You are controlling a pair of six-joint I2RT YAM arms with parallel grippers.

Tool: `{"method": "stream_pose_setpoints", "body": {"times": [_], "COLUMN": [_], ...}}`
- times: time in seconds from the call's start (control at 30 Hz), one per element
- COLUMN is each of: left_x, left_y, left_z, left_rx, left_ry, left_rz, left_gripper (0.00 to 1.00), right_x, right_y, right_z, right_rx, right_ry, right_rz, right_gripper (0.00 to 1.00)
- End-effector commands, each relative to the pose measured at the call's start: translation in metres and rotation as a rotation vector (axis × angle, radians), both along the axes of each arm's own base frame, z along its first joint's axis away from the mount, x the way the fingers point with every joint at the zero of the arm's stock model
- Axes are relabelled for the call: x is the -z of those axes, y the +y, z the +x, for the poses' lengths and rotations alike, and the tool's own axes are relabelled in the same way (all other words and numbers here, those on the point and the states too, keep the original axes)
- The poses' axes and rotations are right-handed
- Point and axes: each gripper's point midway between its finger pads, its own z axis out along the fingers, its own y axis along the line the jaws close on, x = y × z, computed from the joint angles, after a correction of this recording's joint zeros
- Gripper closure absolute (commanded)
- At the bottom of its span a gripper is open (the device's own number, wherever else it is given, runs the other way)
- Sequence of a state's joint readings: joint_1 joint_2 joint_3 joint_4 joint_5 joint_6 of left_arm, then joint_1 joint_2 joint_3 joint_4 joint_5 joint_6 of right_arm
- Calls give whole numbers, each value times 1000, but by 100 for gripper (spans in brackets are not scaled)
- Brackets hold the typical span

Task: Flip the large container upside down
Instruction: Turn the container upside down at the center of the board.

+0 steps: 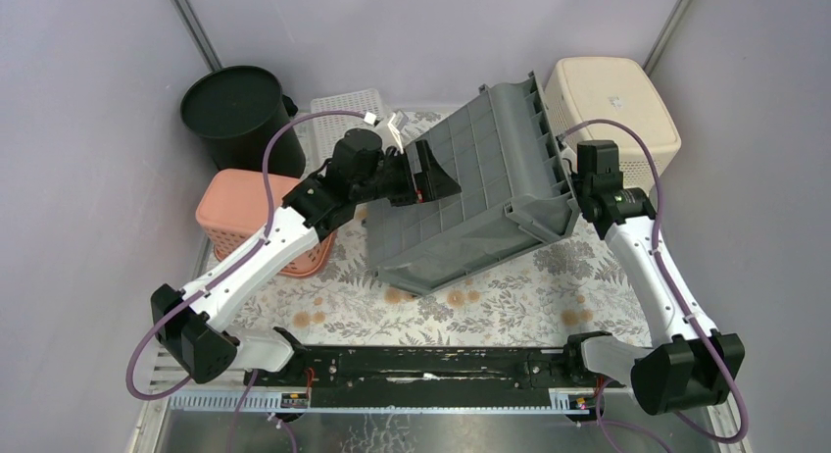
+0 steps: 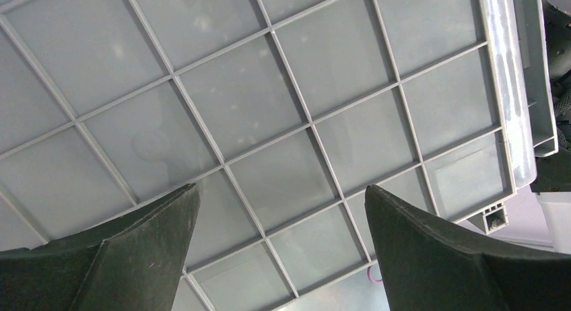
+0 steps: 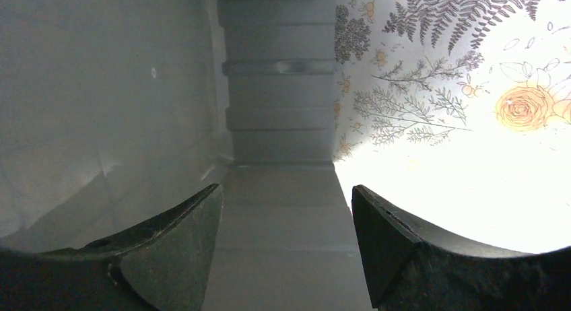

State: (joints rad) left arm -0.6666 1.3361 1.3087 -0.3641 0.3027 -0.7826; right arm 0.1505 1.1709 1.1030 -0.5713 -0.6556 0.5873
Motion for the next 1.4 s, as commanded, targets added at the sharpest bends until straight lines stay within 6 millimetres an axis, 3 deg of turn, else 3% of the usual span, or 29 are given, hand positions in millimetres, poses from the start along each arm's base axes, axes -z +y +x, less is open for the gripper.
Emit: {"method": "stream_pose_setpoints", "body": {"times": [0.0,0.33,1.37], "left_x": [5,16,56], "left_y": [0,7,19], "left_z": [-6,-22,-39], "left_rx": [-2,-9,-20], "left_ry": [1,20,75], "left_rz": [15,5,19], "left_gripper": [0,0,0], "right_x": [0,25,80], "right_y": [-1,-3,-9], "right_z": [-6,-13,-36], "right_rx": [-22,-36,-52], "right_ry": [-43,2,108], "right_rz": [-17,-37,-78], "right_gripper": [23,23,23]}}
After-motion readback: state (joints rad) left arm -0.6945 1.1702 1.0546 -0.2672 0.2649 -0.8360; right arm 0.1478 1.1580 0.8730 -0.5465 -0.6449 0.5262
